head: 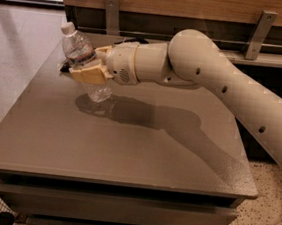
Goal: Place water bottle upright
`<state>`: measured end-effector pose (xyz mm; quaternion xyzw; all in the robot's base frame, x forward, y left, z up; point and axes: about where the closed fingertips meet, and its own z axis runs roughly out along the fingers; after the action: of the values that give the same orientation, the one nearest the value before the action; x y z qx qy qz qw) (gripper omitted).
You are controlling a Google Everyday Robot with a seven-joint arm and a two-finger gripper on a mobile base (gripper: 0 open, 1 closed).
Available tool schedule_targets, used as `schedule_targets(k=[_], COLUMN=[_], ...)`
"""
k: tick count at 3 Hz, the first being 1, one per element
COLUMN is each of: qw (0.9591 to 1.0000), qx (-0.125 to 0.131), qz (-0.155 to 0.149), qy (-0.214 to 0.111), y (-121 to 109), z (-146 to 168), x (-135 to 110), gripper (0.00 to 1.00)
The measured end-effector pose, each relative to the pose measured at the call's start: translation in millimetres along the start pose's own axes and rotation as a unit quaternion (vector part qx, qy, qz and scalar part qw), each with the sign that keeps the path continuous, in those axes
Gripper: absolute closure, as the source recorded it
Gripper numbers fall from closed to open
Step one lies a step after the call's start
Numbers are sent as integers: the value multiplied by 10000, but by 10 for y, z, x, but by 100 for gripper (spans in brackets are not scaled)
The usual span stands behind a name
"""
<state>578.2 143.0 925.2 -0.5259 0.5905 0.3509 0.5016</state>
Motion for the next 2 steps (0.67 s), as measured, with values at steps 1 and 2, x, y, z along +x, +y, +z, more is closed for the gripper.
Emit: schedule_targets(k=[1,2], qw=[9994,9979], qx=[-23,-80], qz=[136,337], qy=[-333,-554], y=[77,169], z=[98,281], x=[-50,-50], gripper=[100,100])
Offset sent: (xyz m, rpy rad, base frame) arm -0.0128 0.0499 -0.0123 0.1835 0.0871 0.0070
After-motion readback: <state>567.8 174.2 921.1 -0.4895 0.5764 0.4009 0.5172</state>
